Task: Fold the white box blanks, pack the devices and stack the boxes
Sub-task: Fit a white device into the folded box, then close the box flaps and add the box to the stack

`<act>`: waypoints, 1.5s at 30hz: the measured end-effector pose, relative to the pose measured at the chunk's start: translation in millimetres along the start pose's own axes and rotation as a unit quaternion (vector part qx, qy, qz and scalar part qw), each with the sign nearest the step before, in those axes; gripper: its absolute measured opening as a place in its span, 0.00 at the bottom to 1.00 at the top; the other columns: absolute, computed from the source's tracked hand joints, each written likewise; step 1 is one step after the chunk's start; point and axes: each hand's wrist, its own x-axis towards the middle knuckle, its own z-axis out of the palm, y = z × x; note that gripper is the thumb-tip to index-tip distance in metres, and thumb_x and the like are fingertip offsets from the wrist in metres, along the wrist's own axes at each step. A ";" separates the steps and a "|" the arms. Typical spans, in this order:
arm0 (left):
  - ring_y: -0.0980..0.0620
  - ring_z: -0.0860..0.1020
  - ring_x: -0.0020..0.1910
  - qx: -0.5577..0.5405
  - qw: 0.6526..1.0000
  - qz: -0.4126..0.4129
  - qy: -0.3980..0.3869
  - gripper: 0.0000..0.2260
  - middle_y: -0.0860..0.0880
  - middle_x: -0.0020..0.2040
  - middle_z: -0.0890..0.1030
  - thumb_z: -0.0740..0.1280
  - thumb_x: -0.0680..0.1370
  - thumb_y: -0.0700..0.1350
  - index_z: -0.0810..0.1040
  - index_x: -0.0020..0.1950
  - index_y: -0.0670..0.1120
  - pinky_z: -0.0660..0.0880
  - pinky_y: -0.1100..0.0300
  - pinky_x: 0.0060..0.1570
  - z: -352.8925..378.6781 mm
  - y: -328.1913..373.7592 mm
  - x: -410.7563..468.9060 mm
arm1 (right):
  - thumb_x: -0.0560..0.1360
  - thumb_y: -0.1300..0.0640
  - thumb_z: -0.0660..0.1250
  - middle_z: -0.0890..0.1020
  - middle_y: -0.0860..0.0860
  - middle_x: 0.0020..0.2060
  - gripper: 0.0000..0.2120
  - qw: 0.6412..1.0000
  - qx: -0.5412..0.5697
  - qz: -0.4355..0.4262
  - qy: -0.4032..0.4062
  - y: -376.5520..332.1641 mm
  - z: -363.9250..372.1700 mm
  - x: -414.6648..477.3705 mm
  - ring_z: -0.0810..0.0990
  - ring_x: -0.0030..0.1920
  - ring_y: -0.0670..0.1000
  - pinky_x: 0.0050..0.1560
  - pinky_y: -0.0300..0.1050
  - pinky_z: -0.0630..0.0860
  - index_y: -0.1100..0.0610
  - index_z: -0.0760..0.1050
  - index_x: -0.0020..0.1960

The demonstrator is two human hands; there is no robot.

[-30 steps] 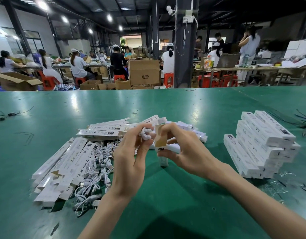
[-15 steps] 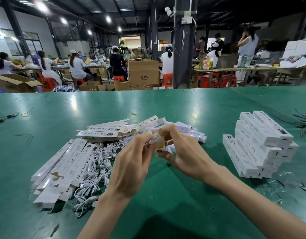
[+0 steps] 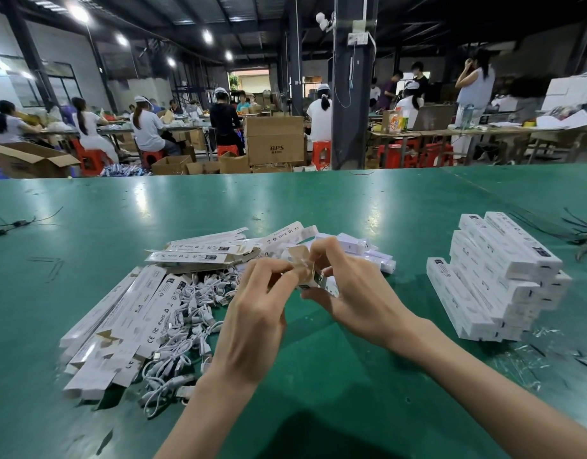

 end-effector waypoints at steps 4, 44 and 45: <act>0.52 0.73 0.49 -0.014 1.000 -0.002 0.018 0.18 0.47 0.49 0.80 0.71 0.70 0.26 0.77 0.57 0.40 0.69 0.67 0.53 -1.4 -0.8 2.0 | 0.70 0.63 0.74 0.80 0.55 0.42 0.19 1.000 -0.016 -0.005 -0.005 0.3 0.8 -1.3 0.78 0.41 0.61 0.40 0.60 0.76 0.62 0.67 0.54; 0.48 0.76 0.59 -0.271 0.947 -0.152 0.082 0.13 0.55 0.58 0.76 0.67 0.77 0.50 0.74 0.61 0.52 0.77 0.49 0.55 4.1 12.5 2.3 | 0.72 0.69 0.72 0.79 0.58 0.40 0.16 0.955 0.283 0.082 0.042 -16.7 -7.8 3.6 0.79 0.41 0.51 0.49 0.48 0.79 0.55 0.72 0.53; 0.48 0.76 0.60 -0.279 0.944 -0.159 0.073 0.13 0.53 0.59 0.76 0.66 0.77 0.50 0.75 0.60 0.50 0.77 0.49 0.54 4.5 11.8 2.2 | 0.72 0.69 0.72 0.80 0.58 0.40 0.14 0.952 0.290 0.087 0.038 -16.8 -7.1 3.1 0.79 0.41 0.50 0.49 0.47 0.80 0.57 0.73 0.52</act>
